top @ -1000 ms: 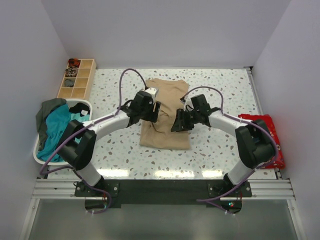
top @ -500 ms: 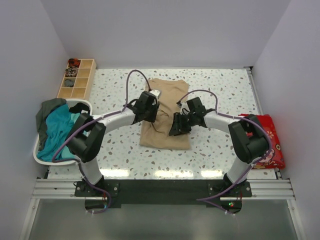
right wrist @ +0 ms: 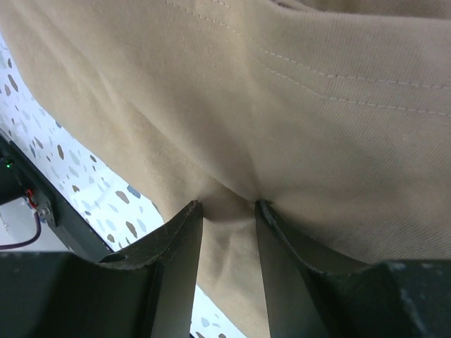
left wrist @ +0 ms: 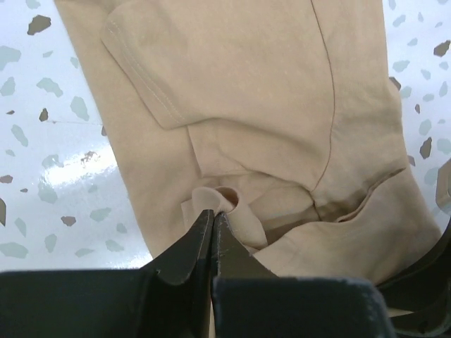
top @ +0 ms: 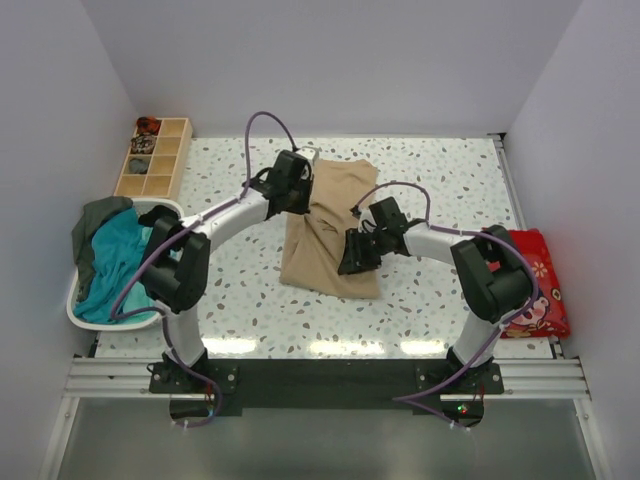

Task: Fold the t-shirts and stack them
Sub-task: Fold the folded rectangular tshirt in 1/3 of the way

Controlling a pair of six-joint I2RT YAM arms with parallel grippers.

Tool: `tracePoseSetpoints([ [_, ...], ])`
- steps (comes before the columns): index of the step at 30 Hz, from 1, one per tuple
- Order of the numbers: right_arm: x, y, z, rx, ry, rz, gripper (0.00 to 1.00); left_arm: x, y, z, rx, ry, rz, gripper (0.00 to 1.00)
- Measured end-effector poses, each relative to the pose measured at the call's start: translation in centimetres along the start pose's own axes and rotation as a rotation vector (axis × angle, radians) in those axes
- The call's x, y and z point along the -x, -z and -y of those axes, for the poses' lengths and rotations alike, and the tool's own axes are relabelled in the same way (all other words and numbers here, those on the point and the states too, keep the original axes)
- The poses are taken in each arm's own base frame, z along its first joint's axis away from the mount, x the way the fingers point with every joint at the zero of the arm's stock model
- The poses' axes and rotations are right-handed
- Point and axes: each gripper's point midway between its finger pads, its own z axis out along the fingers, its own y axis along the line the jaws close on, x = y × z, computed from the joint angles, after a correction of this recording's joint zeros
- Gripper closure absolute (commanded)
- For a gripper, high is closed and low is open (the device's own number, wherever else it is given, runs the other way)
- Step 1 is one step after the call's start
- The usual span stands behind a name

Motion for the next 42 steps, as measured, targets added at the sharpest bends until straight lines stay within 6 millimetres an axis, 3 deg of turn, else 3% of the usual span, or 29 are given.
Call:
tracePoseSetpoints([
  [4, 0.2, -0.1, 0.0, 0.002, 0.003, 0.007, 0.6, 0.0, -0.5, -0.9, -0.008, 0.03, -0.051, 0.95],
  [9, 0.5, 0.1, 0.3, -0.036, 0.015, 0.035, 0.6, -2.6, -0.5, -2.2, 0.029, 0.034, -0.149, 1.0],
  [10, 0.7, 0.2, 0.5, -0.051, 0.02, 0.045, 0.6, -3.4, -0.4, -2.4, 0.035, 0.034, -0.168, 0.94],
  [11, 0.8, 0.2, 0.6, -0.061, 0.021, 0.051, 0.6, -4.5, -0.3, -2.7, 0.042, 0.034, -0.191, 0.68],
  [14, 1.2, 0.4, 1.0, -0.092, 0.025, 0.073, 0.6, -8.3, 0.3, -3.8, 0.068, 0.029, -0.279, 0.34],
  [16, 1.5, 0.6, 1.2, -0.109, 0.029, 0.086, 0.6, -10.5, 1.1, -4.4, 0.084, 0.038, -0.323, 0.3],
  [19, 1.9, 0.9, 1.4, -0.133, 0.033, 0.106, 0.59, -11.6, 2.6, -4.6, 0.082, 0.05, -0.32, 0.2],
  [22, 2.1, 1.3, 1.6, -0.15, 0.039, 0.116, 0.59, -10.3, 5.0, -3.8, 0.04, 0.072, -0.233, 0.17],
  [26, 2.5, 1.5, 1.3, -0.151, 0.043, 0.123, 0.59, -6.4, 8.1, -2.2, -0.048, 0.095, -0.052, 0.17],
  [30, 3.4, 1.8, 0.8, -0.145, 0.051, 0.138, 0.59, -4.4, 9.8, -0.8, -0.125, 0.099, 0.039, 0.19],
  [33, 4.0, 2.0, 0.4, -0.139, 0.057, 0.15, 0.58, -5.0, 9.7, 0.0, -0.158, 0.093, 0.036, 0.23],
  [42, 4.8, 2.2, -0.1, -0.132, 0.065, 0.165, 0.58, -10.5, 7.9, 1.8, -0.167, 0.035, -0.055, 0.26],
])
